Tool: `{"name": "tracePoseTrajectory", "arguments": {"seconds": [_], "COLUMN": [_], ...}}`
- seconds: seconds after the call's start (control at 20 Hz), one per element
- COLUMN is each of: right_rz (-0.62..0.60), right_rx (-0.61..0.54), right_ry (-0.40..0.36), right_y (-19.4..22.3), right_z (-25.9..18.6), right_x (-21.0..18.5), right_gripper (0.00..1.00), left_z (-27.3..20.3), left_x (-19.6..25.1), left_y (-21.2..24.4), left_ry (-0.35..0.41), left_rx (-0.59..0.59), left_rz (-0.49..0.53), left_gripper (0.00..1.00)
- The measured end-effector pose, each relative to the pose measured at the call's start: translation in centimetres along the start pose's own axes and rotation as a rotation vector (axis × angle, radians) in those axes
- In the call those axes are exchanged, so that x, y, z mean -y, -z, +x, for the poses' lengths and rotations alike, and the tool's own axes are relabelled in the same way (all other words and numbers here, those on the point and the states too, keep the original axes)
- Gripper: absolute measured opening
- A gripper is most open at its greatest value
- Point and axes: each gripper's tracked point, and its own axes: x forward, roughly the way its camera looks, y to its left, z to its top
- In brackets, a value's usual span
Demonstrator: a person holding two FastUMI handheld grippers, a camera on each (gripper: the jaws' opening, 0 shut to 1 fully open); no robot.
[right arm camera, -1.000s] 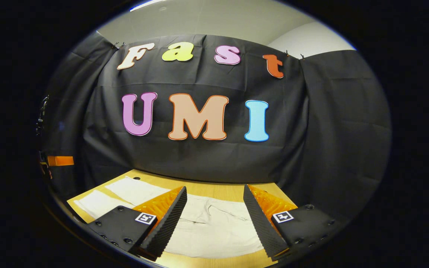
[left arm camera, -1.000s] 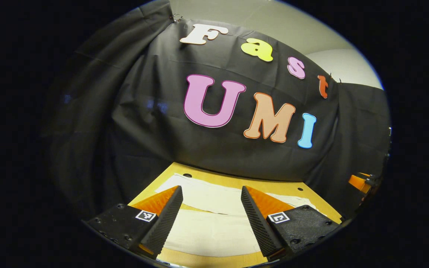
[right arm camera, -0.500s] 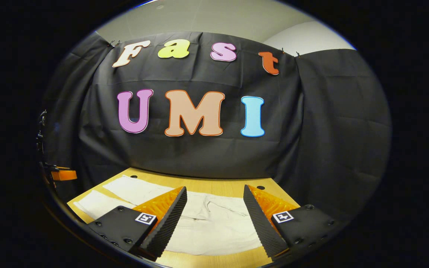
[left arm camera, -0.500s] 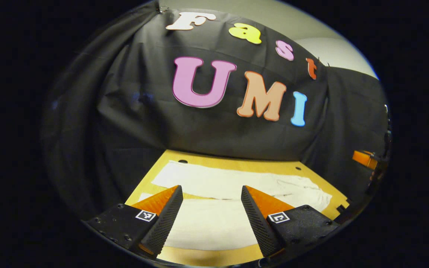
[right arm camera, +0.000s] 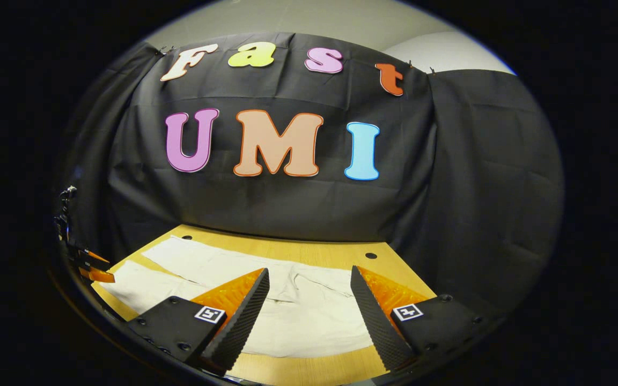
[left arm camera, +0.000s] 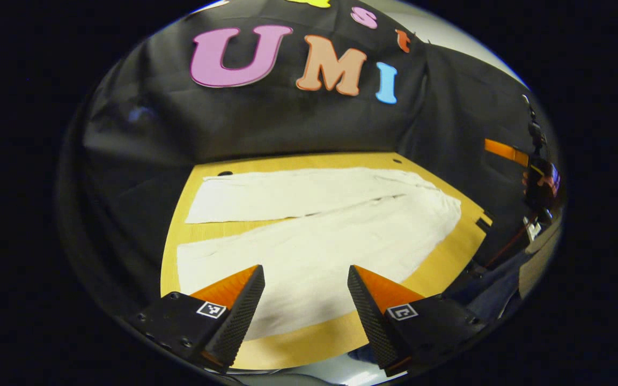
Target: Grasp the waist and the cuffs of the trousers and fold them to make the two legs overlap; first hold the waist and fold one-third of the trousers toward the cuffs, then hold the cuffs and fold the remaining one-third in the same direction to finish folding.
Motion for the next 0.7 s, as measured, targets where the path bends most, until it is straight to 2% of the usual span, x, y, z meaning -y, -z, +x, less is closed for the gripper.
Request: {"name": "tracePoseTrajectory", "arguments": {"seconds": [0.45,0.65,0.7], "right_rz": [0.006,0.004,0.003], "right_rx": [-0.045,-0.064,-0.068], "right_ry": [0.043,0.077,0.086], "right_y": [1.5,2.2,2.5], "right_z": [0.4,-0.1,-0.3], "right_x": [1.6,2.8,3.2], "right_gripper": [0.98,0.98,0.98], "left_z": [-0.3,-1.0,-1.1], "left_x": [-1.9,-2.4,-2.3], "left_y": [9.5,12.7,13.3], "left_ry": [0.137,0.173,0.183], "left_rx": [-0.409,-0.560,-0.586], "left_rz": [0.220,0.337,0.358], "left_gripper": [0.90,0.83,0.78]}}
